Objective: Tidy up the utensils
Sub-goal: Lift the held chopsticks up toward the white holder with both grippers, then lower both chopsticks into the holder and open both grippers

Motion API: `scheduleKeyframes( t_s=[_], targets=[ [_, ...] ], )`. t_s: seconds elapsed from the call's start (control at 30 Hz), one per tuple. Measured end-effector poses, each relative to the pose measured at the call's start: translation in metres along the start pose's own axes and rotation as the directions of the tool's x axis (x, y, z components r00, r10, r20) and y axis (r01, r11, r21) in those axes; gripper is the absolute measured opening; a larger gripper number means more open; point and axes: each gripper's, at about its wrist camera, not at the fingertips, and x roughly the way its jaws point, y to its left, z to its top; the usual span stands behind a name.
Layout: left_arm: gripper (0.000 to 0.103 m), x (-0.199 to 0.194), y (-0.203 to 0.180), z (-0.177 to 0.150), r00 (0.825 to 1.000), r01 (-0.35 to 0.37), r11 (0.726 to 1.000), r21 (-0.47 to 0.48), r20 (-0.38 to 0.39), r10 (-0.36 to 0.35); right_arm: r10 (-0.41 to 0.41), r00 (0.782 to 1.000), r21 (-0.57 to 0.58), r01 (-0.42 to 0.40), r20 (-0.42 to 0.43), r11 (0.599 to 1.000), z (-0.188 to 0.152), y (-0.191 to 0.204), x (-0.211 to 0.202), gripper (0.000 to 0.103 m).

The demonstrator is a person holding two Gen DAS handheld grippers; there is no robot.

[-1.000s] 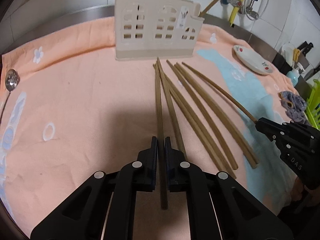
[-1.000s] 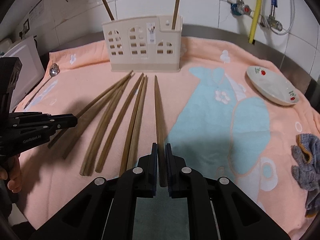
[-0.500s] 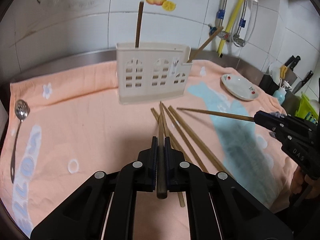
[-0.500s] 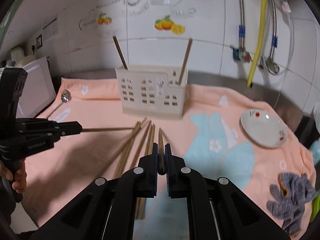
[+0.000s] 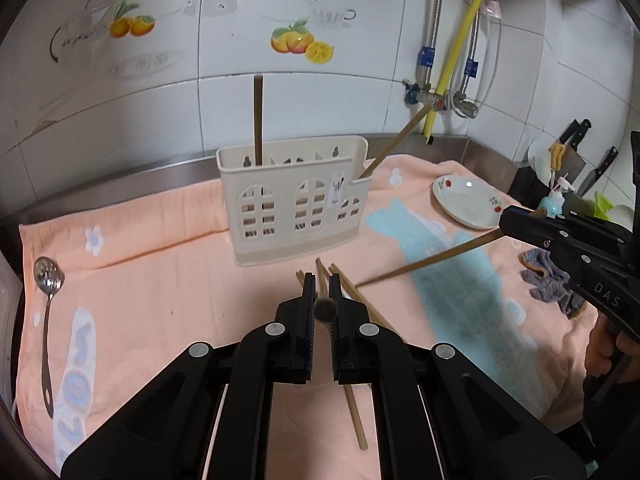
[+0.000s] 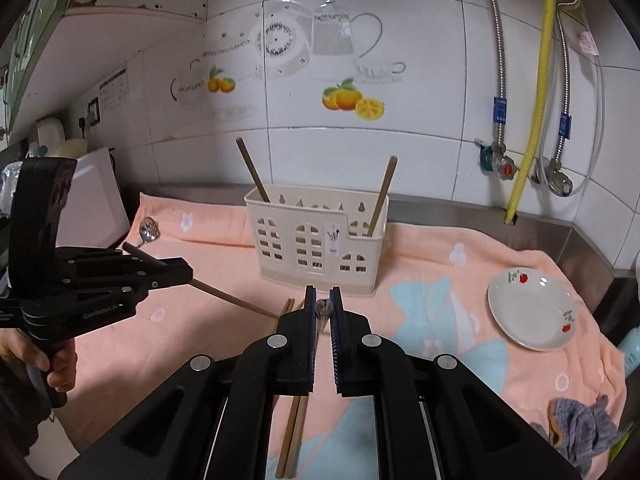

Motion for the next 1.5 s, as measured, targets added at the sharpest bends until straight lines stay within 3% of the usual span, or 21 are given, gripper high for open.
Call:
scheduleKeyframes(
  t_s=[0.23,0.6,0.87,1.1,1.3,1.5],
  targets=[
    [0.005,-0.004,0.0,0.017,1.0,0.017,1.0,0.014,0.012,-0.017,0.036,0.999,0.002,-0.036,0.008,0.999,0.017,-0.003,-0.002,0.007],
    [0.005,-0.028,-0.008,0.083,0.994,0.011,0.997,0.072,0.105,-0.018,0.102,0.993,-0.038,-0.1,0.052,0.994,0.096,-0.014,-0.017,0.007],
    [0.005,-0.046,-0.011,0.14,0.972,-0.027,0.996,0.083,0.235,0.007,0.067,0.993,-0.056,-0.061,0.098,0.997,0.136,-0.026,-0.026,0.007],
    [0.005,-0.039,0.001,0.177,0.947,-0.079,0.996,0.038,0.316,0.063,0.034,0.995,-0.056,-0.029,0.09,0.998,0.154,-0.035,-0.005,0.007],
    [0.005,-0.011,0.017,0.187,0.939,-0.14,0.99,0.006,0.319,0.131,0.024,0.999,-0.063,-0.021,0.049,0.998,0.156,-0.04,0.022,0.007],
    [0.005,0.021,0.037,0.177,0.954,-0.151,0.988,-0.04,0.256,0.156,0.032,1.0,-0.061,-0.032,-0.002,0.998,0.146,-0.041,0.048,0.007]
  ],
)
